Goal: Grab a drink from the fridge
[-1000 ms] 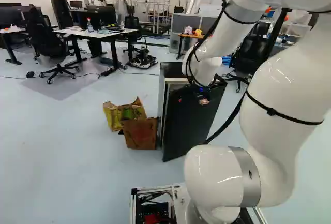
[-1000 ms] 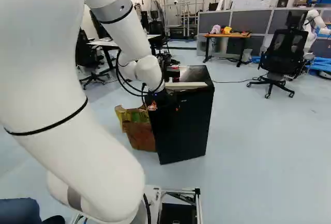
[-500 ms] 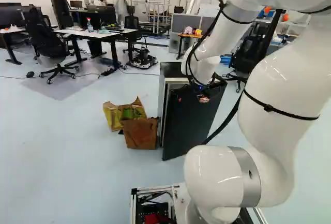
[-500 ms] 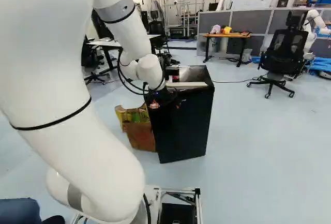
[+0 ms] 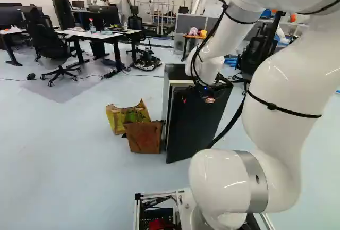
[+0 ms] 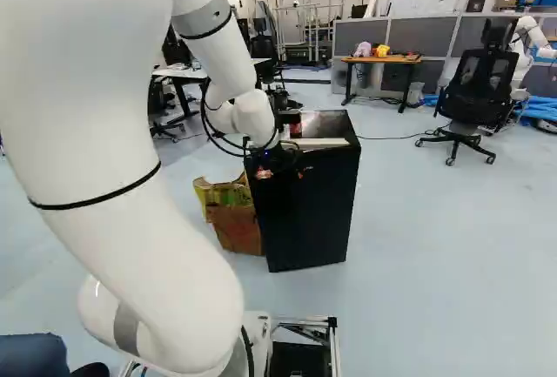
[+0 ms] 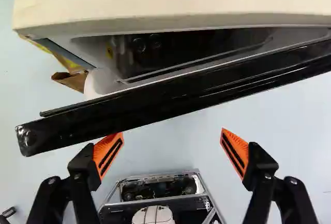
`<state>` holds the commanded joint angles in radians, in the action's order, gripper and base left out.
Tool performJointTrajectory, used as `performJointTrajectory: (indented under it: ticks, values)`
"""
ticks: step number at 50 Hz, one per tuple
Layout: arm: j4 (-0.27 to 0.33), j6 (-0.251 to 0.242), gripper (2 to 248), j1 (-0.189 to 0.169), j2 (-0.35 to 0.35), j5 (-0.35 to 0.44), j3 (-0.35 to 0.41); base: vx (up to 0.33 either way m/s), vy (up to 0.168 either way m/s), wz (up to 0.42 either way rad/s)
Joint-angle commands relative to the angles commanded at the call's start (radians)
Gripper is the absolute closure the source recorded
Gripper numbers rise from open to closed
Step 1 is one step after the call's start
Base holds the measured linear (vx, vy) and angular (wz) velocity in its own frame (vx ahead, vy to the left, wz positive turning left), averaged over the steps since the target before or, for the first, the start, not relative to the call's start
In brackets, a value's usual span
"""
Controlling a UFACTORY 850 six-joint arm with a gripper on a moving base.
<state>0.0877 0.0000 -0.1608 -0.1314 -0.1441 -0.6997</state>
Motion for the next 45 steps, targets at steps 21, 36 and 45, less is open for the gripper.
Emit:
performJointTrajectory:
  ticks: [21, 36, 45]
  values:
    - [0.007, 0.0, 3, 0.005, -0.037, 0.0, -0.042, 0.0, 0.0, 0.0]
    - [0.007, 0.0, 3, 0.009, -0.063, 0.0, -0.073, 0.0, 0.0, 0.0]
    - [-0.002, 0.0, 3, 0.011, -0.078, 0.0, -0.091, 0.0, 0.0, 0.0]
